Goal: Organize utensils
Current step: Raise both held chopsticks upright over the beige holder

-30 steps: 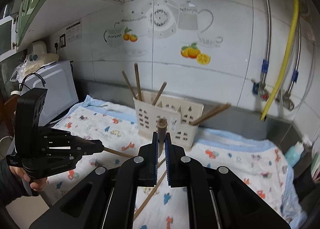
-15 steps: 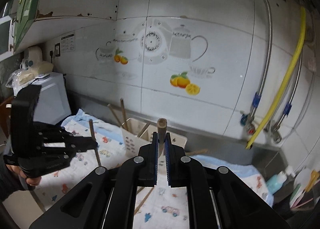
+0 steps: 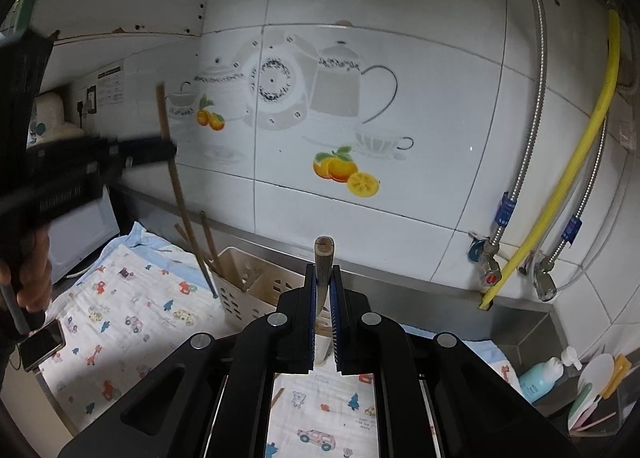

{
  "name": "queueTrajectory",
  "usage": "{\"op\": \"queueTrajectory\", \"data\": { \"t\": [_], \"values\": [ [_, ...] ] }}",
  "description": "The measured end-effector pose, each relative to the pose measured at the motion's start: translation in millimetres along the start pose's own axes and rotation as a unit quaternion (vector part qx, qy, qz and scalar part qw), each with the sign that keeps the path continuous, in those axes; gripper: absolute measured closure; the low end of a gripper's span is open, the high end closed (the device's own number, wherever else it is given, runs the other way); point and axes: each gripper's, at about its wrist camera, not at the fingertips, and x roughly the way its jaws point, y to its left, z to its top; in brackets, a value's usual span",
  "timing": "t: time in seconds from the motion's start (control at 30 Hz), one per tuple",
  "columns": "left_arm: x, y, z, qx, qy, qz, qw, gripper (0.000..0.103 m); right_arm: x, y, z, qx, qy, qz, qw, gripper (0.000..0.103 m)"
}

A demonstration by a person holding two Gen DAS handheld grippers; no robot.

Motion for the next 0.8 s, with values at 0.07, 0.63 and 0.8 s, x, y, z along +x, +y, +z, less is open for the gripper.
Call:
{"op": "queueTrajectory", "data": {
  "t": [0.07,0.63,0.8],
  "values": [
    [7.9,1.2,5.7,-0.005,-0.009,0.005,0.9999,0.098,6.4,-2.8,-0.4,0.002,0.003,0.001,1.000,0.097],
    [70.4,17.6,-20.6,-0.035,0.036,0.034,0.9982,0.098,33.1,-4.4,-7.0,0.008,0.022,0.023,0.999,0.096],
    [76.5,20.4,-29.2,-0.042,0.050,0.030,0.9974,0.098,41.6,-0.3,-12.5,0.005,0.034,0.027,0.999,0.097]
  ]
}}
